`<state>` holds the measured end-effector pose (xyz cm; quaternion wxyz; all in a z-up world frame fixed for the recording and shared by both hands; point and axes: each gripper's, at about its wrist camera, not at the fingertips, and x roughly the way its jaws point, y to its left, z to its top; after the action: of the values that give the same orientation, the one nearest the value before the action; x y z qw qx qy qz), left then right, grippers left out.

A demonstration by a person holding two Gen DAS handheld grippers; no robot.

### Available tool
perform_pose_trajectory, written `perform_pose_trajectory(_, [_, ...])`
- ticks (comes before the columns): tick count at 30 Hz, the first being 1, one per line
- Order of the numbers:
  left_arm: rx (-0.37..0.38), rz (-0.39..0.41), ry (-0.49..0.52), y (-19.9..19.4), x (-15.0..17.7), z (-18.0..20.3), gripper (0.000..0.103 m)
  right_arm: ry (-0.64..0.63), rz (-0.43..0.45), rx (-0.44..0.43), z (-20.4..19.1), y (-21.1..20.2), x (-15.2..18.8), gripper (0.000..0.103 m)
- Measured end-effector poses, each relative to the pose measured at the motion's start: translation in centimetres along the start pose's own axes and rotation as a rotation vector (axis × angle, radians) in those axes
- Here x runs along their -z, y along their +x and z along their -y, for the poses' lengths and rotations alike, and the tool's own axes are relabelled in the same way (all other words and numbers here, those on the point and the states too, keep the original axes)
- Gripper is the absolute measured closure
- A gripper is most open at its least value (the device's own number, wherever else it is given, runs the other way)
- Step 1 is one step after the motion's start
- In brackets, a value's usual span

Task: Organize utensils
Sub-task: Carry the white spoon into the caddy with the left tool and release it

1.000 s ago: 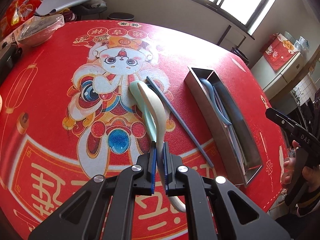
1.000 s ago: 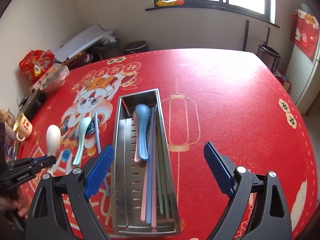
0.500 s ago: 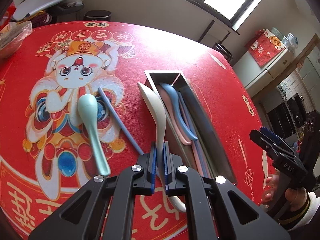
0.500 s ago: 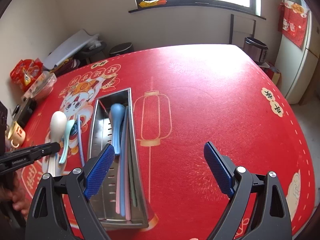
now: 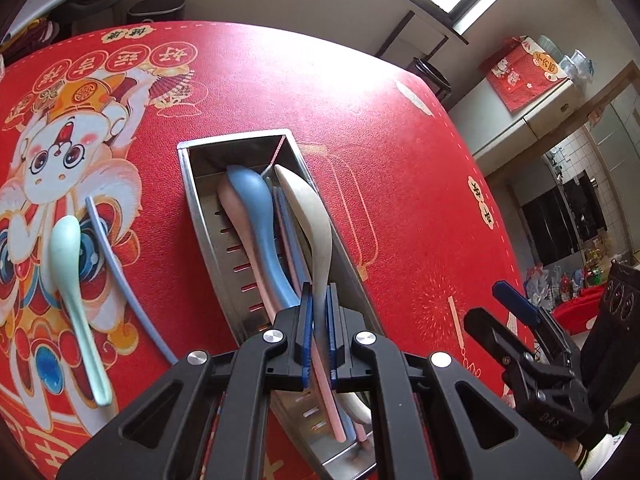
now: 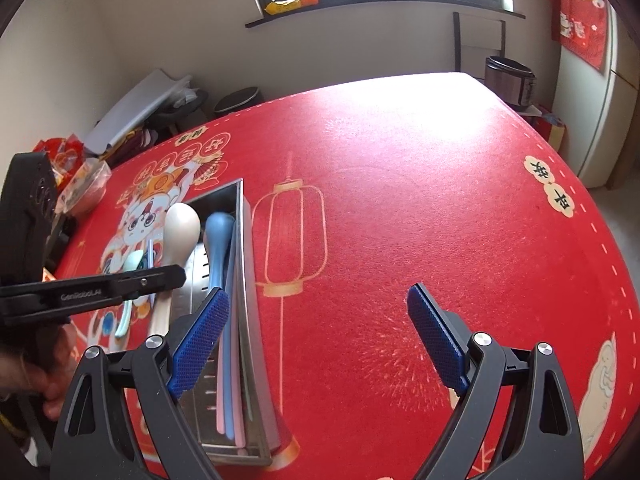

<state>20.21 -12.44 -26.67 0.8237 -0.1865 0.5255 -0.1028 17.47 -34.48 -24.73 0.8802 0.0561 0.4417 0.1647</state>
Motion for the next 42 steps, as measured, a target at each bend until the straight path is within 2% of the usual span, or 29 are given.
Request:
perform_pose_trajectory(3, [-0.003,-0.024,-0.046,1.5,-0.9,-0.4,0.097,0.017,-0.008,0.001,0.6,0.2,0.1,0.015])
perform_pose_trajectory(12, [-0.057,-0.031,-0.043,3.5,-3.3,-0.8,0.097,0.036,-0.018,0.009,1.5,0.3,0.5,0.015])
perform_pose_trajectory(15, [-0.052,-0.048,-0.052,4.0,-3.4,-0.9,0.097,0.038,-0.02,0.008,1.5,0.3,0.6,0.015])
perform_pose_trajectory(25, [-0.125,-0.063,-0.038,4.9,-3.5,-1.7,0.095,0.032,-0.027,0.004,1.1,0.2,0.7,0.015])
perform_pose_trajectory(28, [-0.122,-0.064,-0.036,4.9,-3.5,-1.7,0.093,0.025,-0.026,0.001,0.8,0.2,0.7,0.015])
perform_pose_trajectory(37, [-0.107,0.005,0.003,0.8,-3.2,-2.1,0.085,0.024,-0.013,-0.008,0.1,-0.3,0.4,0.015])
perform_pose_trajectory(42, [-0.146,0.056,0.005,-3.0,-2.0,-4.7,0.085,0.01,-0.011,-0.026,-1.1,-0.2,0.1,0.015])
